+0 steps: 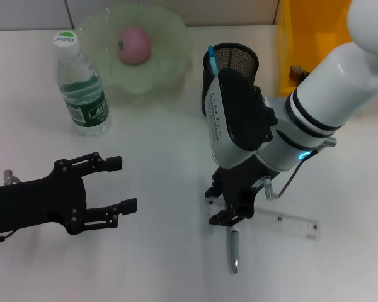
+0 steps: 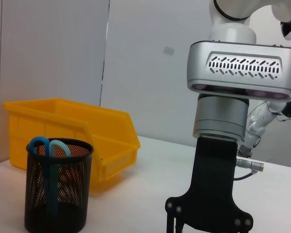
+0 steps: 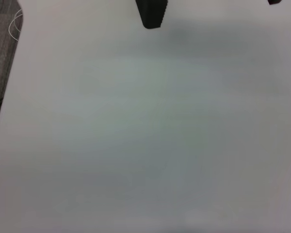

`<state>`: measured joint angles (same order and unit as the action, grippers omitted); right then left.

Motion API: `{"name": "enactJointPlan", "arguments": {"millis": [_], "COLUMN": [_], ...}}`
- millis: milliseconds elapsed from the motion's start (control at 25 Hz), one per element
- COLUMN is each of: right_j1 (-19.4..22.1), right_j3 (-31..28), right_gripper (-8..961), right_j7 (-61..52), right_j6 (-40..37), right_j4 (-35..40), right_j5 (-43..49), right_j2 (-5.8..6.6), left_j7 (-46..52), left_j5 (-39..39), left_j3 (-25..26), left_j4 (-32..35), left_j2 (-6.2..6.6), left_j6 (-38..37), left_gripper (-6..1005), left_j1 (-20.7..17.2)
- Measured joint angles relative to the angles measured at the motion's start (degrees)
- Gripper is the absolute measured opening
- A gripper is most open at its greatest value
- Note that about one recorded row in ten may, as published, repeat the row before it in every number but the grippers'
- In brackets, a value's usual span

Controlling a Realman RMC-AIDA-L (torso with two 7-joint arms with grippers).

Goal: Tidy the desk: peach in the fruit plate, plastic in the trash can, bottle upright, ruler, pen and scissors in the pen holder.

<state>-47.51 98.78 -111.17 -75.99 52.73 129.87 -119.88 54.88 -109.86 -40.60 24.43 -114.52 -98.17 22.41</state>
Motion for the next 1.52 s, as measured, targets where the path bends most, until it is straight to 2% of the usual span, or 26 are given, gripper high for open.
{"name": "enactJointPlan", "arguments": {"millis": [40, 160, 360, 840, 920, 960, 1000, 1040, 1080, 1280, 1520], "right_j1": [0.0, 0.0, 0.1, 0.0, 0.2, 0.3, 0.3, 0.5, 0.5, 1.3, 3.0], "right_j3": [0.0, 0.0, -0.3, -1.3, -3.6, -6.6, -6.6, -10.0, -10.0, -19.6, -25.9], "right_gripper": [676, 454, 391, 390, 390, 390, 390, 390, 390, 390, 390], "right_j7": [0.0, -0.1, -0.1, -1.0, -1.0, -1.0, -1.0, -0.7, -0.7, 1.5, 4.2], "right_j6": [0.0, 0.0, 0.0, -1.8, -3.3, -4.7, -4.7, -6.2, -6.2, -9.5, -10.1], "right_j4": [0.0, 0.0, 0.3, 1.7, 2.7, 3.5, 3.5, 4.3, 4.3, 5.9, 6.7], "right_j5": [0.0, 0.0, 0.0, 0.0, 0.0, -0.1, -0.1, -0.1, -0.1, -0.1, -3.6], "right_j2": [0.00, 0.00, 0.00, 0.04, 0.18, 0.28, 0.28, 0.39, 0.39, 0.53, 0.59], "left_j7": [0.0, 0.0, 0.0, 0.0, 0.0, 0.0, 0.0, 0.0, 0.0, 0.0, 0.0], "left_j5": [0.0, 0.0, 0.0, 0.0, 0.0, 0.0, 0.0, 0.0, 0.0, 0.0, 0.1], "left_j3": [0.0, 0.0, 0.0, 0.1, 0.1, 0.1, 0.1, 0.1, 0.1, 0.1, 0.1], "left_j4": [0.0, 0.0, 0.0, 0.0, 0.0, 0.0, 0.0, 0.0, 0.0, 0.0, 0.0], "left_j2": [0.00, 0.00, 0.00, 0.07, 0.08, 0.09, 0.09, 0.09, 0.09, -0.01, -0.15], "left_j6": [0.0, 0.0, -0.1, -0.2, -0.3, -0.4, -0.4, -0.4, -0.4, -0.5, -0.7], "left_gripper": [829, 829, 829, 829, 829, 829, 829, 829, 829, 829, 829], "left_j1": [0.0, 0.0, 0.0, 0.0, 0.0, 0.1, 0.1, 0.1, 0.1, 0.4, 0.5]}}
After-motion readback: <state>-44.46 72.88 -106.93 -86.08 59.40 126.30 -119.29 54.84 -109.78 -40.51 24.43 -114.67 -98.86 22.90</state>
